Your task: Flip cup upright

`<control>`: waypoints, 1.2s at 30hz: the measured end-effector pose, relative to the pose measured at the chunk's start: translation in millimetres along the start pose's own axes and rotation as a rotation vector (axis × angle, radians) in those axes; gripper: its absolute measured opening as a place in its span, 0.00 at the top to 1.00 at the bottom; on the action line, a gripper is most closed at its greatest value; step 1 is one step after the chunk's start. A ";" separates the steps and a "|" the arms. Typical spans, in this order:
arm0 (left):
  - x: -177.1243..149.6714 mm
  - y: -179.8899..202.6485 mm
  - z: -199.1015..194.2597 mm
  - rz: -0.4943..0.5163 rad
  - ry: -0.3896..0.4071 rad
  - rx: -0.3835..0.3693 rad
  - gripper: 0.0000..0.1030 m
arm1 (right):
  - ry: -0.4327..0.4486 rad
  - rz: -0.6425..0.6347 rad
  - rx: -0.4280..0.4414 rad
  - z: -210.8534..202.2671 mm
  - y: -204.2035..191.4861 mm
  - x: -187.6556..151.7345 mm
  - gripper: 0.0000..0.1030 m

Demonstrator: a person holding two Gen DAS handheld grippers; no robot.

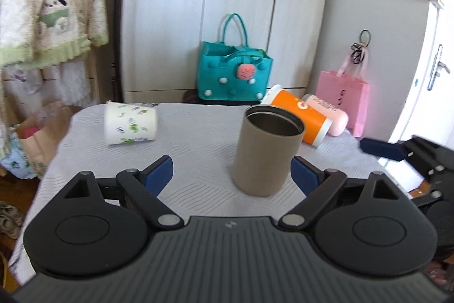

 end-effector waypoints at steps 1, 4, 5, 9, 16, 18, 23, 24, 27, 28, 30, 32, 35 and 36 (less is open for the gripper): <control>-0.9 -1.0 -3.8 -0.004 -0.005 0.007 0.12 | 0.003 0.001 -0.006 -4.8 -1.0 1.6 0.13; -4.9 -4.8 -16.2 -0.010 -0.015 0.024 0.11 | 0.018 0.009 -0.022 -18.4 -2.8 6.2 0.11; -6.1 -6.0 -19.9 -0.010 -0.016 0.033 0.11 | 0.022 0.013 -0.028 -22.5 -3.3 7.2 0.10; -10.1 -11.9 -34.2 -0.024 -0.014 0.062 0.08 | 0.036 0.024 -0.064 -36.0 -4.5 8.7 0.08; -15.2 -18.8 -57.0 -0.030 0.009 0.113 0.00 | 0.017 0.110 -0.144 -52.1 1.2 -0.8 0.00; -17.7 -19.2 -59.4 -0.023 -0.008 0.126 0.00 | 0.019 0.127 -0.169 -55.4 2.2 -3.6 0.00; -26.3 -14.4 -64.0 0.003 -0.025 0.139 0.00 | 0.031 0.121 -0.217 -65.7 -0.6 -8.3 0.00; -27.7 -13.0 -64.9 0.004 -0.029 0.137 0.00 | 0.031 0.123 -0.225 -66.8 -0.9 -9.2 0.00; -31.0 -9.9 -66.5 -0.001 -0.040 0.128 0.00 | 0.016 0.131 -0.247 -68.2 -0.7 -11.9 0.00; -31.5 -9.4 -66.9 -0.005 -0.043 0.130 0.00 | 0.010 0.132 -0.253 -68.4 -0.6 -13.1 0.00; -32.7 -9.0 -67.9 -0.009 -0.045 0.136 0.00 | 0.006 0.133 -0.265 -69.6 0.0 -15.5 0.00; -34.3 -9.8 -69.0 -0.014 -0.047 0.143 0.00 | 0.000 0.133 -0.270 -70.5 0.9 -17.7 0.00; -36.2 -11.9 -69.4 -0.019 -0.056 0.165 0.00 | -0.001 0.135 -0.287 -72.2 3.8 -21.0 0.00; -36.5 -12.5 -69.0 -0.019 -0.060 0.170 0.00 | -0.002 0.138 -0.288 -72.3 4.7 -21.5 0.00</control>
Point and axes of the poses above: each gripper's, at about its wrist camera, not at the fingertips, and z roughly the way its jaws point, y to its right, x to its top, the point moved 5 cm from there along z, roughly the way its jaws point, and after that the axes turned 11 degrees about y, right-handed, at the moved point
